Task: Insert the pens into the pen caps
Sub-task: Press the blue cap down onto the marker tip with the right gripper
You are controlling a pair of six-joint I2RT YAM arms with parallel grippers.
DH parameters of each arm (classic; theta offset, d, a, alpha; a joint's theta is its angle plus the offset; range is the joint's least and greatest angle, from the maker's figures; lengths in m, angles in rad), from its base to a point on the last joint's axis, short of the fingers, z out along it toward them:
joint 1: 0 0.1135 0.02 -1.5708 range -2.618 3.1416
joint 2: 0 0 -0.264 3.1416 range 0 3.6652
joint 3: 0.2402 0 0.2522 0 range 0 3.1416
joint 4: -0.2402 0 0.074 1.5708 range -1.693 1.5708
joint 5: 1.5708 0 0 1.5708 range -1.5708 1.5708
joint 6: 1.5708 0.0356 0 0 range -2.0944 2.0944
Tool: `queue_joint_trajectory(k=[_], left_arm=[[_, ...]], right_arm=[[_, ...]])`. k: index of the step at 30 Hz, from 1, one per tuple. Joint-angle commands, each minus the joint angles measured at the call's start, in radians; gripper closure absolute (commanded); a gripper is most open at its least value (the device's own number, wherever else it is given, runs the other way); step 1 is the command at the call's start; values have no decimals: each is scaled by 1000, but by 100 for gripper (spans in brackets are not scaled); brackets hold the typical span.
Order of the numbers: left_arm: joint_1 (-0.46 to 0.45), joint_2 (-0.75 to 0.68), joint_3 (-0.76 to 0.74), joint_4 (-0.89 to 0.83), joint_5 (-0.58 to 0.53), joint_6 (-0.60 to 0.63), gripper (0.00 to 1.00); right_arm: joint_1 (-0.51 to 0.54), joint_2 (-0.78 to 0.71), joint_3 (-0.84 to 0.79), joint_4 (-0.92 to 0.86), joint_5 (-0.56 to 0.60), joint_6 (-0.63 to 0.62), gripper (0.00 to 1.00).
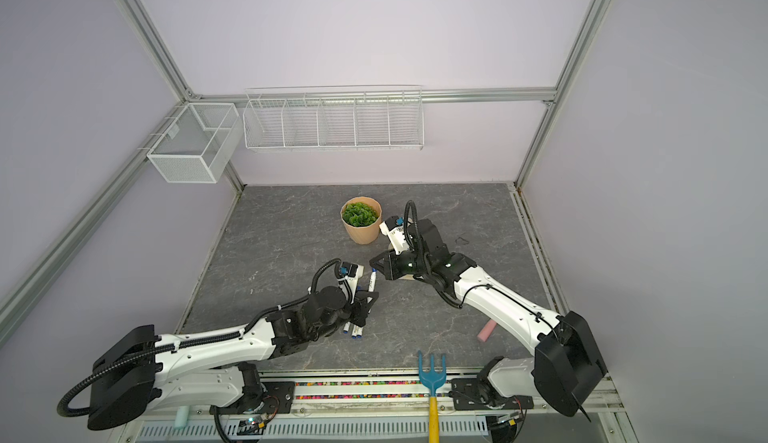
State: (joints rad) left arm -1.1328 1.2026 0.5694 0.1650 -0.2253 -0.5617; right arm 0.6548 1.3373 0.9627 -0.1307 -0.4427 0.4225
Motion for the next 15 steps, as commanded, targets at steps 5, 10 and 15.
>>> queue_joint_trajectory(k=[5,10,15], left_arm=[[17,-30,13,145,-111,16,100],[33,-41,40,119,-135,34,100],[35,-37,56,99,-132,49,100]], right_arm=[[-53,-23,37,-103,-134,9,93],[-54,-22,68,-202,-252,6,93],[-55,-12,91,-347,-318,-46,93]])
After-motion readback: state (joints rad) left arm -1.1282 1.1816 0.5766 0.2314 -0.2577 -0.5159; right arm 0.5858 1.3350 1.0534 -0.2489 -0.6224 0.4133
